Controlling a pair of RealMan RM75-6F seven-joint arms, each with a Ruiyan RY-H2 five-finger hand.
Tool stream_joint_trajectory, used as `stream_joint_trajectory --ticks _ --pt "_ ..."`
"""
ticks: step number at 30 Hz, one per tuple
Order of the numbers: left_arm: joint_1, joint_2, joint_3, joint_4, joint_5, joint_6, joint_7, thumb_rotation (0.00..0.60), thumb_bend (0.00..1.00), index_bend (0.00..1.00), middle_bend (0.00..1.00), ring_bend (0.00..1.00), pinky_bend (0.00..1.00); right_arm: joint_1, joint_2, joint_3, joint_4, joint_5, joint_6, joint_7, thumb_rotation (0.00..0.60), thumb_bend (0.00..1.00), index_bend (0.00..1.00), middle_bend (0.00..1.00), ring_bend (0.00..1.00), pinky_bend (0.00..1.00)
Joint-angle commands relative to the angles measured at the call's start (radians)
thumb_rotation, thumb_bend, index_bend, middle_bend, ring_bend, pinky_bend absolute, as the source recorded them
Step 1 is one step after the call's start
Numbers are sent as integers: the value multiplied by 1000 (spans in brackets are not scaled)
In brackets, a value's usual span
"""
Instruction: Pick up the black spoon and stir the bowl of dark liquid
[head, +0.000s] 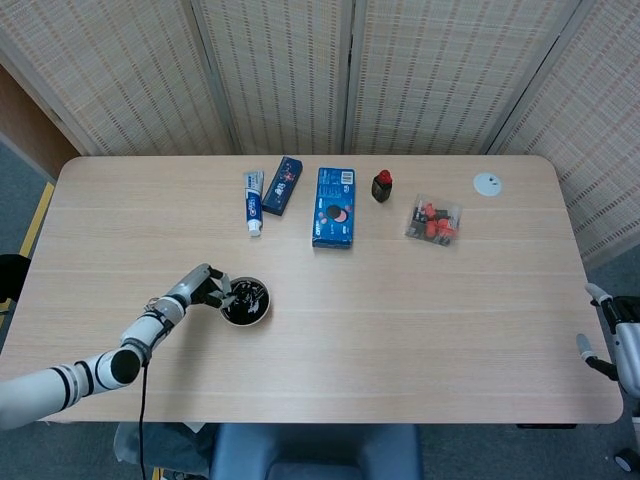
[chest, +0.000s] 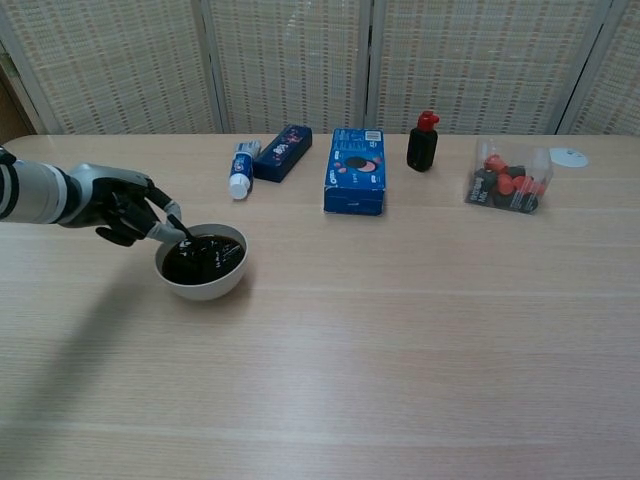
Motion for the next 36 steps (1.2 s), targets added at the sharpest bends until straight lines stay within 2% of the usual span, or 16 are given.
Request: stream_joint_trajectory --ticks 1,9,16,27,33,36 --pt "17 19 -3 -12 15 -10 -10 600 429 644 1000 1000 1000 1 -1 1 1 1 -1 0 600 342 151 316 250 382" --pt "58 53 -4 -71 80 -27 -22 600 429 643 1000 1000 1000 2 -3 0 3 -4 -1 2 600 343 151 316 250 382" --pt "75 54 -19 -81 129 -28 -35 600 429 619 1000 1000 1000 -3 -2 -1 4 -3 3 5 600 343 151 316 250 382" --pt "89 66 -35 -66 157 -56 -65 600 416 341 1000 1000 1000 -3 -2 -2 7 -4 1 12 600 343 151 316 250 382" --pt "104 82 -46 -70 191 -76 -84 600 330 171 1000 1000 1000 -1 -4 -1 8 -6 0 11 600 342 151 316 250 382" --pt "113 87 -53 -69 204 -82 -95 600 303 124 1000 1000 1000 -1 -6 -2 9 -4 -2 11 600 343 151 316 250 382"
